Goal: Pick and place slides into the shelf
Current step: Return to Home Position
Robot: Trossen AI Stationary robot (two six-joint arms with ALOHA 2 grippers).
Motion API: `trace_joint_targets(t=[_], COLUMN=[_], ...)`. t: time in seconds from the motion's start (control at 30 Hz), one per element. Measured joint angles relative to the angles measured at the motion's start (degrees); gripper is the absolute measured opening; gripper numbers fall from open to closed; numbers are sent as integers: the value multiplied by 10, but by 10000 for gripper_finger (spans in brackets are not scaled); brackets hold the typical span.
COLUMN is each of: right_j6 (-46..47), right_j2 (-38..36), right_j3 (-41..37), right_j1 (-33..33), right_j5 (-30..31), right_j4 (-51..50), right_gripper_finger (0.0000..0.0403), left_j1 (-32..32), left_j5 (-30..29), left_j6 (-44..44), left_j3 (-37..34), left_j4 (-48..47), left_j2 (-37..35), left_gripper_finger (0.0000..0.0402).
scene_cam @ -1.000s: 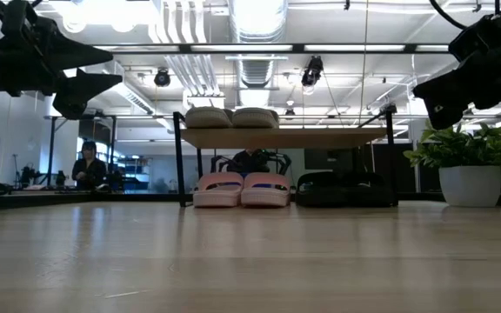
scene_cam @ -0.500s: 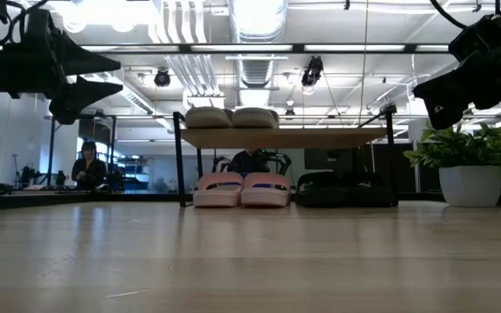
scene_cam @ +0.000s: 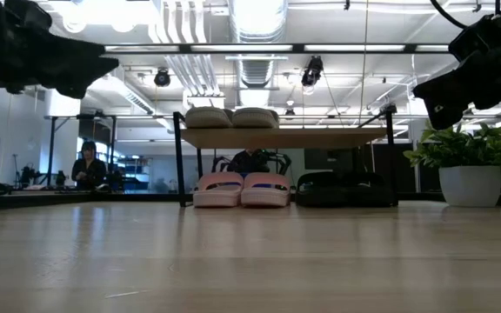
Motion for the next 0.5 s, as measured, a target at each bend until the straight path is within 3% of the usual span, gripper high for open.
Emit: trace_joint_targets(t=[0.33,0.5], right_j6=[-4,-36], right_j2=[0,0], right_j3=[0,0], right_j1=[0,0], right_j5=[0,5], right_j4=[0,19], right_gripper_finger=[9,9], left_j1=[0,0], left_j5=[139,169], left_j6=[1,-1], left_j3=[0,0], left_j4=[-5,-54], left_j2=[0,2], left_gripper_finger=[221,221])
